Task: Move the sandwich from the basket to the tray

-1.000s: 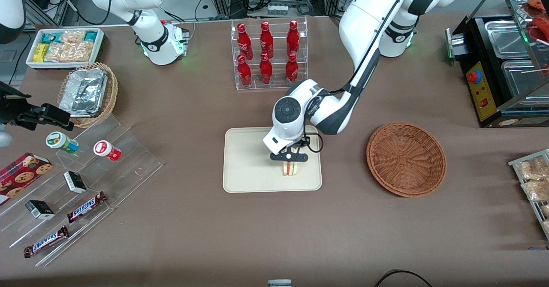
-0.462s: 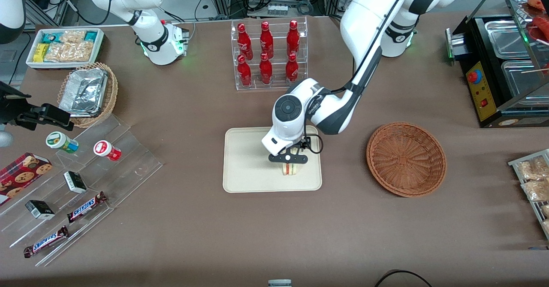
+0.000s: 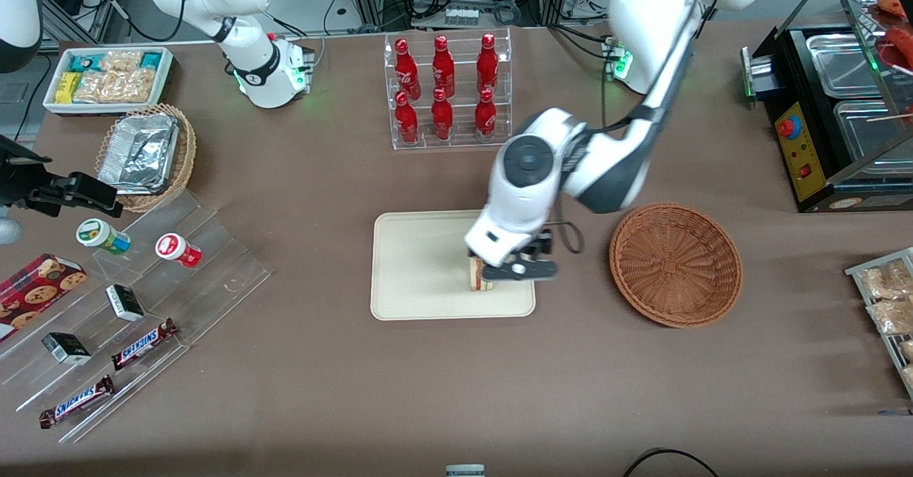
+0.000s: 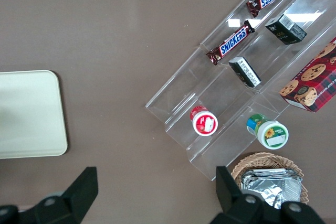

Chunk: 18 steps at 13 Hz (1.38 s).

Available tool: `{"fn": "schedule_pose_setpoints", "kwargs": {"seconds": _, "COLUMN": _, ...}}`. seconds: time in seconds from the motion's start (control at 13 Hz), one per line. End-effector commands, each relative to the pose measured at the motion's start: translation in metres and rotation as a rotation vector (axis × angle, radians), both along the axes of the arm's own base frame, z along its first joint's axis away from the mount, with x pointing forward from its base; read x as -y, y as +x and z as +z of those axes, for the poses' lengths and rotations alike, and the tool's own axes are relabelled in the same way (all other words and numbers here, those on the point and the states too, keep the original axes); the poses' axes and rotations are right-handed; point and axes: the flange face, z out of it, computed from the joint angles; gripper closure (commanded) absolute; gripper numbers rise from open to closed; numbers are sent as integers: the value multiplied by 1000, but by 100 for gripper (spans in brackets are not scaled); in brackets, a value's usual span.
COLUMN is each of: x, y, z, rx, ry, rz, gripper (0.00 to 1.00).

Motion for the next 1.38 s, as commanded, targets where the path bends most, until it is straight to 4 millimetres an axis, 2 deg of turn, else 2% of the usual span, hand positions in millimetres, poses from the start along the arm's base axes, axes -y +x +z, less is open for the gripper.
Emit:
{"fn": "schedule_pose_setpoints", "kwargs": {"seconds": 0.0, "x": -54, "y": 15, "z": 27, "rx": -37, "ry": 21, "rz": 59, "gripper": 0}}
{"fn": "schedule_pose_setpoints", "kwargs": {"seconds": 0.08, "x": -83, "y": 24, "z": 36, "rx": -61, "ry": 24, "rz": 42, "gripper": 0}}
{"fn": "schedule_pose_setpoints", "kwargs": {"seconds": 0.15, "x": -101, "y": 26, "z": 46, "rx": -93, "ry": -5, "rz": 15, "gripper": 0}}
{"fn": "schedule_pose_setpoints", "kwargs": {"seconds": 0.23, "x": -135, "y": 34, "z": 57, "rx": -119, "ry": -21, "rz": 3, "gripper": 0}}
{"fn": "schedule_pose_setpoints", "kwargs": {"seconds": 0.38, "x": -183, "y": 37, "z": 78, "rx": -154, "ry": -12, "rz": 8, "gripper": 0}}
{"fn": "schedule_pose_setpoints", "kwargs": {"seconds": 0.62, "x": -238, "y": 24, "z": 117, "rx": -210, "ry": 2, "rz": 13, "gripper": 0}}
{"fn": "schedule_pose_setpoints", "kwargs": {"seconds": 0.77, "x": -264, "y": 11, "z": 143, "rx": -223, "ry": 3, "rz": 41, "gripper": 0}}
{"fn": "schedule_pose_setpoints", "kwargs": {"seconds": 1.08, "x": -302, "y": -30, "z": 209, "rx": -225, "ry": 27, "rz": 37, "gripper": 0}}
{"fn": "schedule_pose_setpoints", "kwargs": {"seconds": 1.15, "x": -314, "y": -35, "z": 217, "rx": -227, "ry": 45, "rz": -28, "gripper": 0}}
{"fn": "schedule_pose_setpoints", "kwargs": {"seconds": 1.31, "x": -321, "y": -36, "z": 217, "rx": -237, "ry": 56, "rz": -53, "gripper": 0}}
